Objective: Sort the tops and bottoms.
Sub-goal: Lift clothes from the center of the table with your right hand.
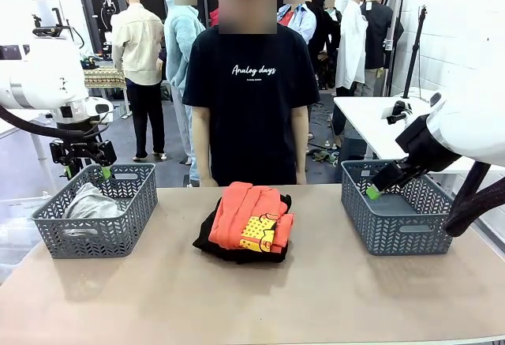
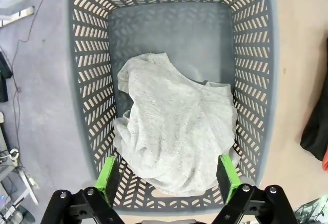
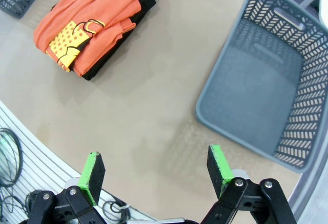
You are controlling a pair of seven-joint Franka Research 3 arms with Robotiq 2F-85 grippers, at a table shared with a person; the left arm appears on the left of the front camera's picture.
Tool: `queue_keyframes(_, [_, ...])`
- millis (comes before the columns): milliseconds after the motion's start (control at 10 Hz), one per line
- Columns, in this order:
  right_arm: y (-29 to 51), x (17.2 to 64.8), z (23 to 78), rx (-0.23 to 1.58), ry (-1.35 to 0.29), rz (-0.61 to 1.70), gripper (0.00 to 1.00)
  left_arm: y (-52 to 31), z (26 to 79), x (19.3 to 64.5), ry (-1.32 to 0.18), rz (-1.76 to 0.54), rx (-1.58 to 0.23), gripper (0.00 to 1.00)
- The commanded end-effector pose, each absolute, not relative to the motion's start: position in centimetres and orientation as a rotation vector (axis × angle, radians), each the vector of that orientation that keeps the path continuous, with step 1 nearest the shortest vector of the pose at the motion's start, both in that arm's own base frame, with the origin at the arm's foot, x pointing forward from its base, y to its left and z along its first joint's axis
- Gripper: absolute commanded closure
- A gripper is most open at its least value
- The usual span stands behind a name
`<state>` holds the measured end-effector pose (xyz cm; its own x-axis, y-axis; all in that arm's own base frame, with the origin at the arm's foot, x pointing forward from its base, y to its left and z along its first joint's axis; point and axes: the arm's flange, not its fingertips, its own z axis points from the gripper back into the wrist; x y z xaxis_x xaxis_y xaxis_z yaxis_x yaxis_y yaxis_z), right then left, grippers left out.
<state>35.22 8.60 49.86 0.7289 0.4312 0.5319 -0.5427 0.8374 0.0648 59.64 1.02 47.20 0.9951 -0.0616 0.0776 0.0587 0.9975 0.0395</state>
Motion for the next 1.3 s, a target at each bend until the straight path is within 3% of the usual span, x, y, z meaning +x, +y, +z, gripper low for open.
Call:
queue_keyframes(0, [8.6, 35.0, 49.5, 0.245, -0.522, 0.545, 0.0, 1.2, 47.2, 59.7, -0.082, -0.061, 0.044, 0.02])
queue_keyframes(400, [8.6, 35.0, 49.5, 0.245, -0.522, 0.545, 0.0, 1.0, 47.2, 59.7, -0.079, -0.06, 0.037, 0.02])
queue_keyframes(500, [8.6, 35.0, 49.5, 0.245, -0.522, 0.545, 0.0, -0.9, 49.3, 58.6, -0.157, -0.193, -0.011, 0.02])
queue_keyframes(600, [8.6, 35.0, 49.5, 0.245, -0.522, 0.545, 0.0, -2.4, 52.3, 56.4, -0.218, -0.341, -0.063, 0.02])
queue_keyframes(800, [8.6, 35.0, 49.5, 0.245, -0.522, 0.545, 0.0, -3.0, 56.1, 51.5, -0.195, -0.525, -0.127, 0.02])
queue_keyframes(1200, [8.6, 35.0, 49.5, 0.245, -0.522, 0.545, 0.0, -1.8, 55.3, 44.1, -0.415, -0.524, -0.064, 0.02])
